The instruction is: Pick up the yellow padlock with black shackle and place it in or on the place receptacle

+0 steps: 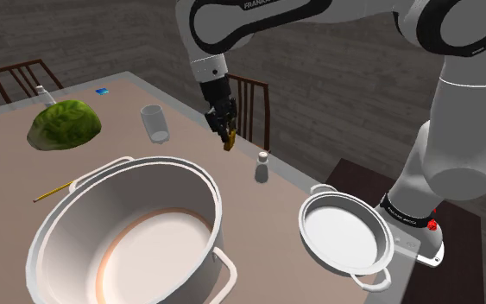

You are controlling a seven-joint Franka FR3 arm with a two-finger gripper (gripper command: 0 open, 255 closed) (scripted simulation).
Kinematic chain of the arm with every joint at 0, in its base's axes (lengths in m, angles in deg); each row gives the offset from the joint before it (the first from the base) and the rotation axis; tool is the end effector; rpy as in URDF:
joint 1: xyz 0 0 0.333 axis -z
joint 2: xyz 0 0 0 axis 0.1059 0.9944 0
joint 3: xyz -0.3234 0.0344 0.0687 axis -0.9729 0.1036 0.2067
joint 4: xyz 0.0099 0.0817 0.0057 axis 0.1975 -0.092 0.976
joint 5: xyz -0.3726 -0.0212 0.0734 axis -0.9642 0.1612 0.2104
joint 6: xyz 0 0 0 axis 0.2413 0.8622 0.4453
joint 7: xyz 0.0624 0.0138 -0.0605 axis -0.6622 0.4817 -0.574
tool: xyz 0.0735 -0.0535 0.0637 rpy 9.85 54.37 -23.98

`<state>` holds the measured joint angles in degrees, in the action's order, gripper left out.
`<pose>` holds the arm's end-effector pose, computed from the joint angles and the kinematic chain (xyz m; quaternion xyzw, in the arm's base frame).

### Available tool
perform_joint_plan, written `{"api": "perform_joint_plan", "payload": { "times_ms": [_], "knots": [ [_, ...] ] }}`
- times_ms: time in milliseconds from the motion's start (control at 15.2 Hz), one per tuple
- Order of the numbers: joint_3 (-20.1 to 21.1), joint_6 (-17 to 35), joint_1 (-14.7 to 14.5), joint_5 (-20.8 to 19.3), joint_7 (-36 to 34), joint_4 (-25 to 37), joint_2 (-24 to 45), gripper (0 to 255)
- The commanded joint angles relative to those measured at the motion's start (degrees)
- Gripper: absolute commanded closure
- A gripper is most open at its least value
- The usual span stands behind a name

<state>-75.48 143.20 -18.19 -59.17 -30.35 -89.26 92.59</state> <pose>0.5460 0.2312 0.4751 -0.9742 -0.1475 0.1642 0.0468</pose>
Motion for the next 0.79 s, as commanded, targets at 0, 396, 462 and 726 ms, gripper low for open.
{"api": "perform_joint_plan", "payload": {
  "times_ms": [0, 396, 462, 726],
  "knots": [
    [0.54, 1.89, -0.33, 1.05, -0.55, -6.75, -5.06, 255],
    [1.77, 5.35, -1.31, 4.22, -1.28, -22.8, -18.09, 255],
    [1.99, 5.69, -1.56, 4.8, -1.45, -25.16, -20.2, 255],
    [2.9, 6.4, -2.84, 7.28, -2.27, -33.9, -28.59, 255]
  ]
}}
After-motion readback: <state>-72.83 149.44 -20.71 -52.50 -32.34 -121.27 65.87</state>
